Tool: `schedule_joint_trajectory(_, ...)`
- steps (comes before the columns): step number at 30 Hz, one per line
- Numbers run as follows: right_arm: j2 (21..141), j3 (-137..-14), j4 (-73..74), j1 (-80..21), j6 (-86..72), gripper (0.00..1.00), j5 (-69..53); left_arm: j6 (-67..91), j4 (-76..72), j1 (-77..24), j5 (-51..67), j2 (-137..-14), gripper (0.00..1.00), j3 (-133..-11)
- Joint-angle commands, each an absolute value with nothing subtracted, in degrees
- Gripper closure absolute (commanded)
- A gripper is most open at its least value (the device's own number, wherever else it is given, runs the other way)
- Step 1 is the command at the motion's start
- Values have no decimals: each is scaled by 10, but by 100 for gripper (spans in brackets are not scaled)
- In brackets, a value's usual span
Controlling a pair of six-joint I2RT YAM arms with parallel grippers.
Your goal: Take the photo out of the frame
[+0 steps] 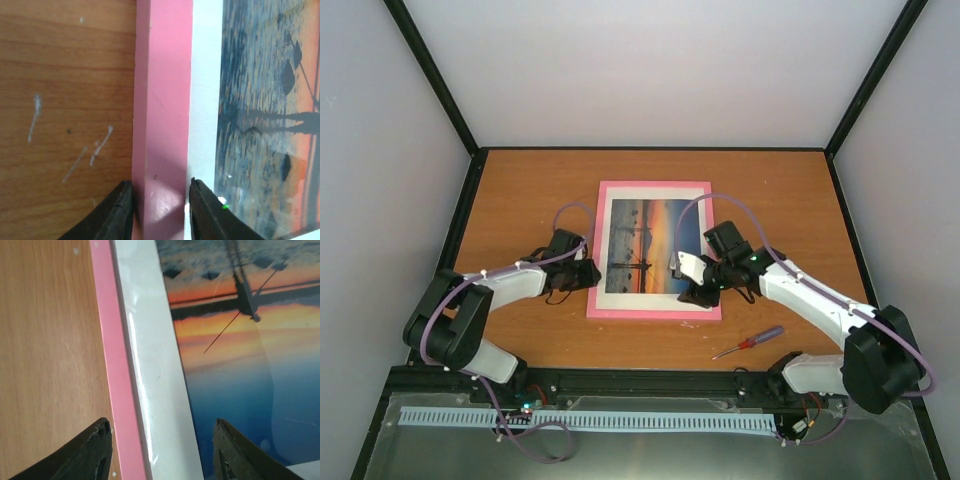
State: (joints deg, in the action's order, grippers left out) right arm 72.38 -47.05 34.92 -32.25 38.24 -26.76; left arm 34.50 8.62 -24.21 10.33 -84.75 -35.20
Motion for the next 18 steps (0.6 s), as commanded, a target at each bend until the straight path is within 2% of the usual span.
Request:
schedule_joint_trajectory(1,740,-456,354,-367,439,47,-180,355,112,-243,119,-830,58,-382)
schedule_joint_trajectory(4,739,-435,357,-403,456,47,-138,321,99,-241,143,-804,47,-394)
schedule_joint_trajectory(7,734,-428,372,-422,468,49,-135,305,97,-233,132,-771,28,-413)
schedule_joint_trajectory(8,731,-425,373,-424,471,49,-134,294,96,-232,119,-761,10,-424)
schedule_joint_trajectory(9,730,-422,374,-426,473,48,-134,286,100,-232,98,-756,2,-437)
schedule_joint_trajectory(14,736,-412,382,-436,474,48,-125,230,134,-233,14,-698,0,-493)
schedule_joint_trajectory(18,734,-397,369,-439,467,51,-120,198,124,-232,-7,-676,9,-491)
